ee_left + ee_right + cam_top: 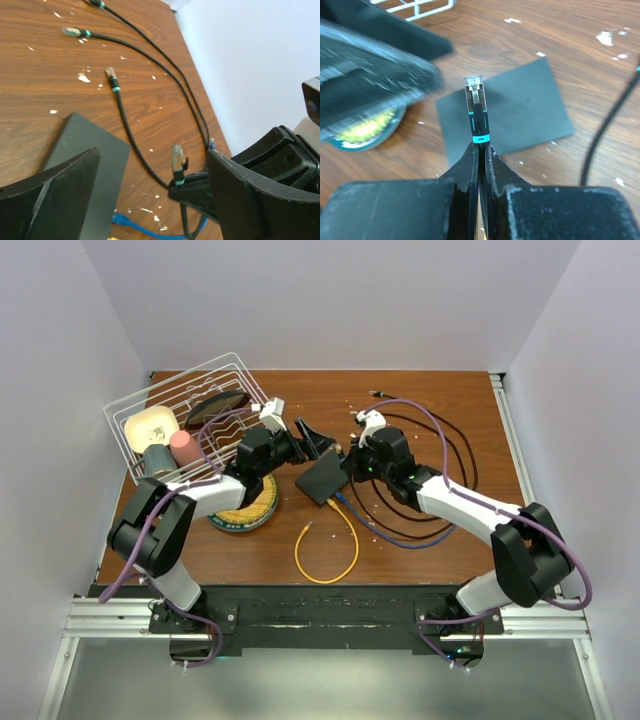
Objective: Insert the plug into the switch port
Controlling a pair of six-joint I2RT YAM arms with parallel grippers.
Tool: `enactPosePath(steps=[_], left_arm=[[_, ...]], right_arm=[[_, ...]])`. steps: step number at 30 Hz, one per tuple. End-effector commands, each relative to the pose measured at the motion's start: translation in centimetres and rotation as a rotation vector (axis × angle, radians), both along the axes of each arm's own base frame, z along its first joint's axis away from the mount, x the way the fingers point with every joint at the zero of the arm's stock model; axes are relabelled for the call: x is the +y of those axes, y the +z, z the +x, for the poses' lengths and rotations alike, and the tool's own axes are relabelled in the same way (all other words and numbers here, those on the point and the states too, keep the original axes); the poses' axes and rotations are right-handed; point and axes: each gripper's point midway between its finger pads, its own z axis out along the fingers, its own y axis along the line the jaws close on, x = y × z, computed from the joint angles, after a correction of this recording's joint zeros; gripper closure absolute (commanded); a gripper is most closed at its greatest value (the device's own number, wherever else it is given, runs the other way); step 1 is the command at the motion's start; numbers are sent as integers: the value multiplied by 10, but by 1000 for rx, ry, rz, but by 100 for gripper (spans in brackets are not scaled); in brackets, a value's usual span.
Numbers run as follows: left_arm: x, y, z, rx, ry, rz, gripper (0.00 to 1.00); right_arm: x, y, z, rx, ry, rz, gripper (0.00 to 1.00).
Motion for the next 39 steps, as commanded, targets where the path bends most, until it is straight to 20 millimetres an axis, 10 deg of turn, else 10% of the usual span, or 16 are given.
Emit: enactPosePath(steps=[1,13,25,39], left_arm=[[23,41,17,-148,83,76,5],[29,11,40,-177,15,326,4],[-5,-57,61,-58,-193,395,9],[-17,-105,40,74,-291,333,21]], right_arm=[[-28,1,1,-46,-64,-114,100],[-71,-18,-8,-14,-127,-316,100],[-51,-57,-20,124,37,-364,100],[-37,-83,-33,254,143,-377,100]])
